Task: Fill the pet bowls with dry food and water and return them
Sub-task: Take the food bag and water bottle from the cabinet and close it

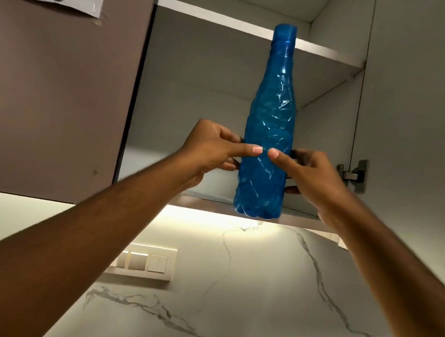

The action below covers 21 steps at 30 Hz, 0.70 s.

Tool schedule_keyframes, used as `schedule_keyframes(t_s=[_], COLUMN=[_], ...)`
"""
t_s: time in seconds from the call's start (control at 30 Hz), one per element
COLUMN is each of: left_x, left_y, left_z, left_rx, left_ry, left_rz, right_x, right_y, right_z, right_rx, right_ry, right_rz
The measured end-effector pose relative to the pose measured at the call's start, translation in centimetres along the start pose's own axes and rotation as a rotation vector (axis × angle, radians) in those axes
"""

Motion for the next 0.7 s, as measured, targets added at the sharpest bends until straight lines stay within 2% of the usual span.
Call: schedule_keyframes(t_s=[0.13,0.33,0.53,0.7], left_x=[-0.9,-0.5,0.2,1.6], left_y=[-1.5,-1.1,3.8,9.3], left_z=[-3.2,-9.3,-17.3,-24.5], left_rx=[0.071,0.028,-0.085,-0.175], left_ry=[0.005,0.081,0.033,0.031], left_rz=[0.014,-0.051,-0.094,-0.118], right_x=[0.5,2.1,4.3,6.6], right_y=[0.4,-2.1,-8.0,-15.9], right_z=[-3.4,-9.4,-15.4,-19.8], right_rx=[-0.023,0.038,0.056,0.142], right_ry=[-0.009,-0.015,-0.015,-0.021], right_rz=[0.035,0.069,0.046,0.026])
Point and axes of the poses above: each hand's wrist, its own z-axis towards the middle knuckle, its own x-axis out of the palm, y = z × x, the point moved 8 cm from there along z, towards the middle knuckle, and after that the axes turned 11 degrees about x, right-handed, at the moved point
